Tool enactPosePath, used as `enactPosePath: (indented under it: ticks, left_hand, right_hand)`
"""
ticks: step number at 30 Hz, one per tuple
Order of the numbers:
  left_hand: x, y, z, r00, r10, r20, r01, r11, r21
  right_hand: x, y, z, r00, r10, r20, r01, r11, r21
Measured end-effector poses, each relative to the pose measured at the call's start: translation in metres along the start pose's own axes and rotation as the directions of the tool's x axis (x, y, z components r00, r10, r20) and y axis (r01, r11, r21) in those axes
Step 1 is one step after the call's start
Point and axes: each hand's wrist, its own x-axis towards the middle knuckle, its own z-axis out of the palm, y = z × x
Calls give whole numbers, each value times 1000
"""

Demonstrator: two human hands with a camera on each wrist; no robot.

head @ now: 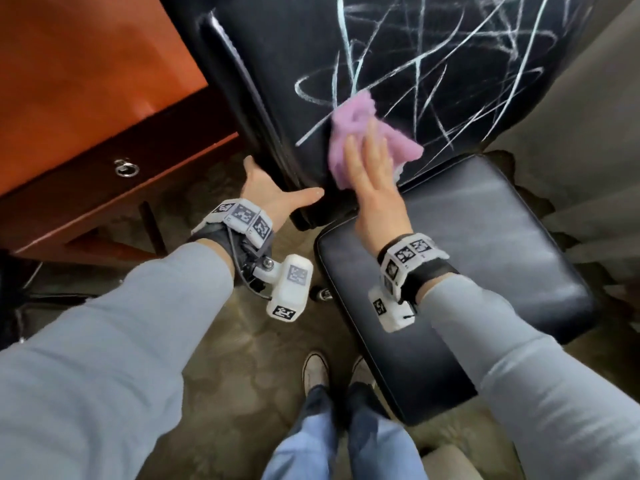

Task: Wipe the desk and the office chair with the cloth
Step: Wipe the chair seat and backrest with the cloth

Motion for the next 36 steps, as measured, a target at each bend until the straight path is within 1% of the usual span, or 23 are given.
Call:
enactPosePath:
  ticks: [1, 2, 3, 4, 5, 6, 7, 8, 10, 12, 14, 16, 18, 20, 21, 23, 26, 28, 30, 32, 34, 35, 36]
  left_hand:
    - [-2, 4, 1, 1000, -6, -12, 5, 1000, -17]
    - [-2, 7, 4, 1000, -19, -15, 18, 999, -28]
    - [-1, 10, 6, 999, -32, -15, 31, 999, -28]
    - [1, 11, 8, 999, -39, -17, 38, 999, -25]
    - [2, 10, 10, 999, -37, -26, 36, 999, -25]
    - [3, 8, 10, 999, -38, -38, 37, 999, -28]
    - [3, 8, 11, 998, -35, -49, 34, 999, -26]
    - [5, 8, 12, 998, -28, -62, 26, 999, -21]
    - [7, 7, 15, 997, -47, -63, 46, 999, -24]
    - [8, 9, 16, 995, -72, -72, 70, 997, -24]
    - [10, 12, 17, 993, -90, -72, 90, 996, -1]
    - [12, 11, 16, 988, -143, -55, 143, 990, 3]
    - [14, 9, 17, 982, -181, -54, 182, 983, 22]
    - [15, 9, 18, 982, -181, -57, 185, 981, 55]
    - [15, 8, 19, 982, -178, -62, 182, 981, 60]
    - [13, 4, 19, 984, -170, -58, 173, 983, 53]
    - [7, 5, 14, 979, -202, -26, 203, 979, 17]
    - [4, 7, 14, 977, -210, -44, 211, 978, 4]
    - [2, 9, 17, 976, -205, -69, 205, 979, -6]
    - [1, 10, 20, 977, -190, -94, 190, 982, -10]
    - [2, 7, 20, 979, -184, -86, 182, 983, -36]
    - [1, 8, 21, 979, -185, -80, 183, 982, -36]
    - [2, 7, 21, 981, -172, -86, 170, 985, -30]
  right_hand:
    - [10, 3, -10, 993, 88, -80, -87, 996, 15]
    - [22, 1, -21, 981, 133, -140, -130, 991, 32]
    - [33, -3, -28, 979, 108, -171, -104, 994, 34]
    - [43, -8, -32, 986, 12, -168, -11, 1000, 5]
    - [48, -12, -34, 984, -128, -125, 123, 991, -49]
    - [51, -14, -34, 964, -262, -54, 254, 960, -114]
    - [51, -11, -33, 935, -355, 11, 351, 918, -187]
    - [52, -5, -33, 911, -409, 60, 410, 874, -262]
    - [43, 17, -37, 891, -419, 176, 454, 819, -350]
    - [29, 39, -44, 872, -388, 298, 480, 793, -374]
    - [27, 41, -55, 845, -381, 374, 516, 763, -389]
    - [47, 19, -64, 848, -413, 331, 522, 758, -391]
    - [80, -17, -72, 865, -464, 188, 500, 777, -382]
    - [104, -45, -74, 843, -531, 82, 520, 767, -375]
    - [104, -49, -71, 823, -562, 81, 549, 751, -367]
    - [85, -33, -57, 778, -598, 190, 623, 699, -350]
    - [41, 11, -45, 698, -559, 447, 713, 603, -358]
    - [38, 20, -50, 675, -528, 514, 728, 588, -352]
    - [56, 4, -61, 674, -550, 493, 732, 586, -347]
    - [86, -23, -74, 713, -588, 382, 701, 626, -343]
    - [106, -41, -80, 755, -600, 265, 655, 662, -364]
    - [106, -43, -78, 766, -598, 237, 640, 673, -371]
    - [98, -39, -73, 766, -596, 242, 640, 673, -369]
